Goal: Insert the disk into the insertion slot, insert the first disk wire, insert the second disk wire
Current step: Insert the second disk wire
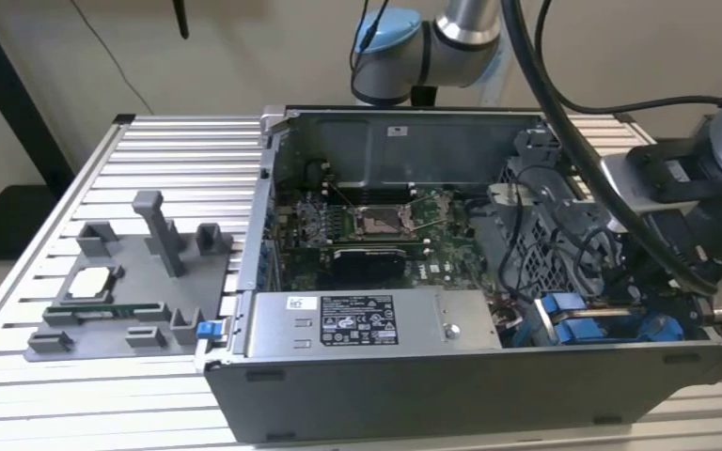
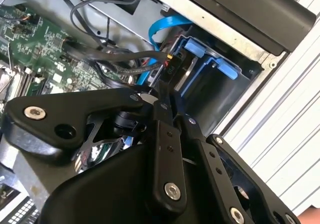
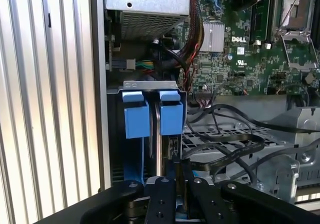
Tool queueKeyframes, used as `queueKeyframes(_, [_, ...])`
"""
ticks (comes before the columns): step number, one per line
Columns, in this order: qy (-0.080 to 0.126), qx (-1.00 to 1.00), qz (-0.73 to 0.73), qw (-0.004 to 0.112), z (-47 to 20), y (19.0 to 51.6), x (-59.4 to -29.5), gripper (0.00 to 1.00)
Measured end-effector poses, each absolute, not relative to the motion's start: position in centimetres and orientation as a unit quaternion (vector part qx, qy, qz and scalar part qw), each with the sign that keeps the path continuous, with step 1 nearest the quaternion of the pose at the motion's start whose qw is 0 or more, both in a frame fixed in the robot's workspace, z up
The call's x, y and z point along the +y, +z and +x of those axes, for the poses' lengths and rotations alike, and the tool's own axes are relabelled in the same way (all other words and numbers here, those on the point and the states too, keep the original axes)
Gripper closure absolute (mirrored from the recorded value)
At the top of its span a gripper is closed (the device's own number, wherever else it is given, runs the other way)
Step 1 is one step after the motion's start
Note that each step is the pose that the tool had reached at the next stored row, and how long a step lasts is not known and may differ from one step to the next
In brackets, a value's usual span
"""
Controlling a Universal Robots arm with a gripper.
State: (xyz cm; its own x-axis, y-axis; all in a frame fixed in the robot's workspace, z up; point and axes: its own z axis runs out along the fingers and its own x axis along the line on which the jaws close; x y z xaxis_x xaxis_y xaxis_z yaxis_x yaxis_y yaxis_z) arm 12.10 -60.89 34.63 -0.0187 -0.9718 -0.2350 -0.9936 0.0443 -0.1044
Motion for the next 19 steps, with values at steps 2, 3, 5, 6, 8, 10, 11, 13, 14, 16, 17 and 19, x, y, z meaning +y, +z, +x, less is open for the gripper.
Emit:
queueKeyframes(2, [0.044, 0.712, -0.690, 0.122, 12.10, 34.57, -60.89, 1.00])
queueKeyframes(3, [0.044, 0.711, -0.691, 0.123, 12.10, 34.54, -60.89, 1.00])
queueKeyframes(5, [0.043, 0.711, -0.691, 0.123, 12.10, 34.47, -60.87, 1.00])
queueKeyframes(6, [0.043, 0.710, -0.692, 0.124, 12.10, 34.44, -60.86, 1.00])
queueKeyframes(8, [0.042, 0.709, -0.693, 0.125, 12.10, 34.37, -60.85, 1.00])
queueKeyframes(10, [0.041, 0.708, -0.693, 0.126, 12.10, 34.29, -60.83, 1.00])
queueKeyframes(11, [0.041, 0.708, -0.694, 0.126, 12.10, 34.26, -60.81, 1.00])
queueKeyframes(13, [0.040, 0.707, -0.694, 0.127, 12.10, 34.19, -60.79, 1.00])
queueKeyframes(14, [0.039, 0.707, -0.695, 0.128, 12.10, 34.17, -60.78, 1.00])
queueKeyframes(16, [0.038, 0.706, -0.695, 0.129, 12.10, 34.10, -60.76, 1.00])
queueKeyframes(17, [0.038, 0.706, -0.696, 0.130, 12.10, 34.07, -60.75, 1.00])
queueKeyframes(19, [0.036, 0.705, -0.696, 0.131, 12.09, 34.02, -60.72, 1.00])
